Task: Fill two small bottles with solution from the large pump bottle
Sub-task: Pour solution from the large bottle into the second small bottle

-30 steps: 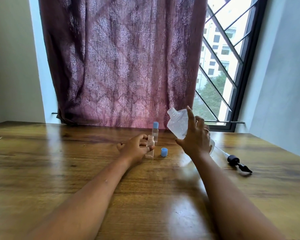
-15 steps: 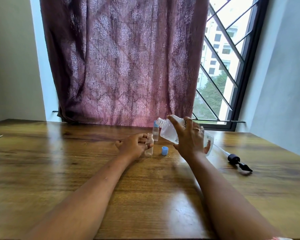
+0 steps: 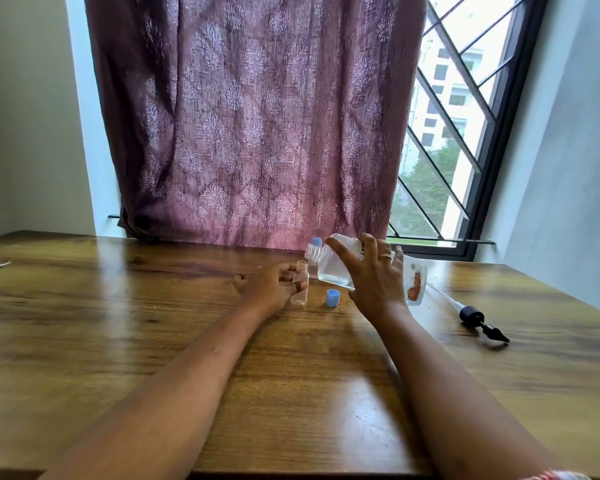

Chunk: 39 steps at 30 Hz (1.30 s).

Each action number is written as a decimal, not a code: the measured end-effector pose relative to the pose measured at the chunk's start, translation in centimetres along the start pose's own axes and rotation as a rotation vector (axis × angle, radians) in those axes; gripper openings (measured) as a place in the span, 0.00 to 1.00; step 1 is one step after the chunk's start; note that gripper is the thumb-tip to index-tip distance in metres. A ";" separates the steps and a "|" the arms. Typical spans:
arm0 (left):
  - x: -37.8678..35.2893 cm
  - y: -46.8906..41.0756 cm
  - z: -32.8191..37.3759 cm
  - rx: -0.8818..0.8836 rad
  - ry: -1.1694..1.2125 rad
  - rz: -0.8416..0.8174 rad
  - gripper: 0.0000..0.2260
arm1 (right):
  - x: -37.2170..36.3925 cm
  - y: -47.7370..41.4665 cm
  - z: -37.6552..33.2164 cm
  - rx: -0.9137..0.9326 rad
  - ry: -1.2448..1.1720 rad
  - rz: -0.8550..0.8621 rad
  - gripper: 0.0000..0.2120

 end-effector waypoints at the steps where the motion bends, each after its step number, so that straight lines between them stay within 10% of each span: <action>1: 0.0 0.0 0.0 0.001 0.002 0.000 0.18 | 0.0 0.0 0.0 0.003 0.003 0.000 0.49; 39: -0.2 -0.1 -0.4 0.004 0.002 -0.010 0.17 | 0.1 -0.1 0.1 0.033 0.011 0.058 0.49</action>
Point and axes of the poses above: each hand's wrist, its own y-axis away from the middle knuckle, its own x-axis out of the back of the hand, z = x × y, the point moved 4 cm from there along -y, towards the middle knuckle, and after that the axes turned 2 degrees about y, right-handed, at the moved point
